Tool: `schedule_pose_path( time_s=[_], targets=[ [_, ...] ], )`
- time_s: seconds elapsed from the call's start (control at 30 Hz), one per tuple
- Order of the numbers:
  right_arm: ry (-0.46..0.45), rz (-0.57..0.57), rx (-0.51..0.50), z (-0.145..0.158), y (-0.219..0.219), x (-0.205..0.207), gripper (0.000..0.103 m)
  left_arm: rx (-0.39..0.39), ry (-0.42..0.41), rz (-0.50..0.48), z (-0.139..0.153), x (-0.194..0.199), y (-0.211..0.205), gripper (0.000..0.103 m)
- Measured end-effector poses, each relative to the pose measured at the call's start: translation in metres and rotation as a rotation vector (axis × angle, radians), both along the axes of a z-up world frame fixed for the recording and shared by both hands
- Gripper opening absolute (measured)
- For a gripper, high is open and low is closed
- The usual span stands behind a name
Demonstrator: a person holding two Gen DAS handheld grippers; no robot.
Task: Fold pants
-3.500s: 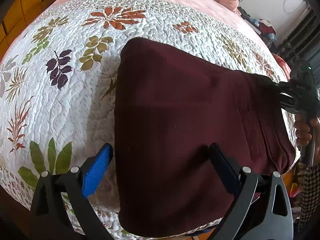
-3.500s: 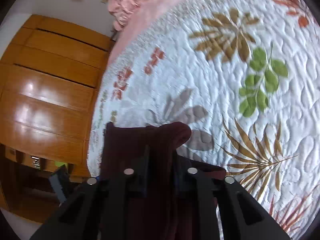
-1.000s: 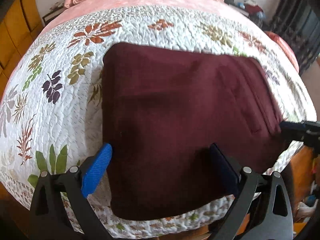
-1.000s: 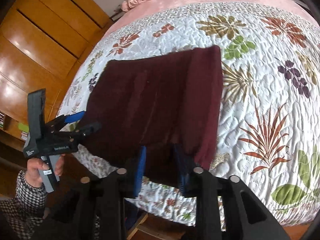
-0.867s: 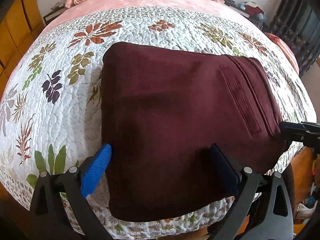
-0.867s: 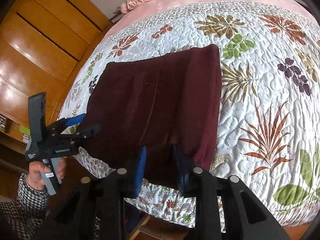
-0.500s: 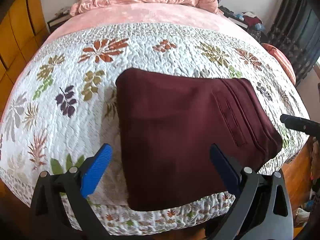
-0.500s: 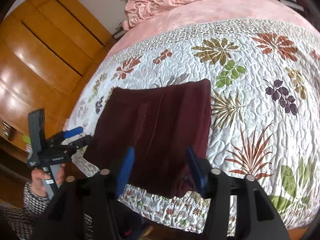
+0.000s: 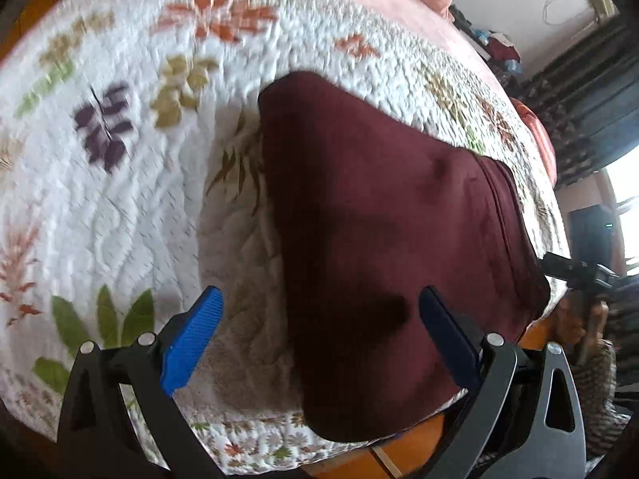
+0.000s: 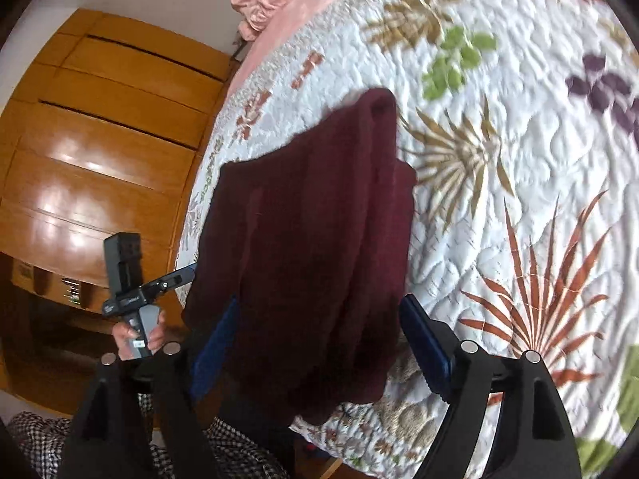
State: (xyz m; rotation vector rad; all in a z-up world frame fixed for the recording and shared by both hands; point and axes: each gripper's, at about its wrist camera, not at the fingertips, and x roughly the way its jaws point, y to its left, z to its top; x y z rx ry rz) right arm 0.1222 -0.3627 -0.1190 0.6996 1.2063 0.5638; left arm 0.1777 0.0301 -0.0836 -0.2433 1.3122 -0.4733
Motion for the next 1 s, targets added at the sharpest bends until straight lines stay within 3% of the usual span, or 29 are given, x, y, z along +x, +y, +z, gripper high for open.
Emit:
schedule_pose_path(
  time_s=[0.33, 0.43, 0.6, 0.63, 0.67, 0.7, 0.77, 0.83, 1.0],
  targets=[
    [0.029, 0.047, 0.08, -0.029, 0.014, 0.017, 0.083, -0.265, 0.161, -0.056, -0.042, 0.026, -0.011, 0.098],
    [0.036, 0.045, 0.122, -0.034, 0.014, 0.021, 0.083, -0.39, 0.221, -0.071, -0.051, 0.03, -0.02, 0.098],
    [0.023, 0.071, 0.127, -0.032, 0.019, 0.025, 0.085, -0.404, 0.241, -0.061, -0.054, 0.028, -0.03, 0.097],
    [0.016, 0.074, 0.122, -0.032, 0.02, 0.025, 0.084, -0.41, 0.241, -0.043, -0.055, 0.027, -0.028, 0.093],
    [0.009, 0.073, 0.111, -0.031, 0.021, 0.024, 0.078, -0.398, 0.247, -0.016, -0.056, 0.026, -0.023, 0.075],
    [0.0, 0.07, 0.095, -0.031, 0.02, 0.018, 0.075, -0.37, 0.259, 0.013, -0.059, 0.025, -0.016, 0.066],
    [-0.015, 0.05, 0.117, -0.029, 0.017, 0.011, 0.056, -0.403, 0.262, 0.035, -0.062, 0.022, -0.009, 0.05],
    [-0.032, 0.03, 0.152, -0.022, 0.011, 0.006, 0.043, -0.421, 0.252, 0.054, -0.061, 0.018, -0.007, 0.041],
    [-0.09, 0.006, 0.125, 0.005, 0.02, 0.001, 0.038, -0.461, 0.175, 0.075, -0.043, 0.007, -0.015, 0.035]
  ],
)
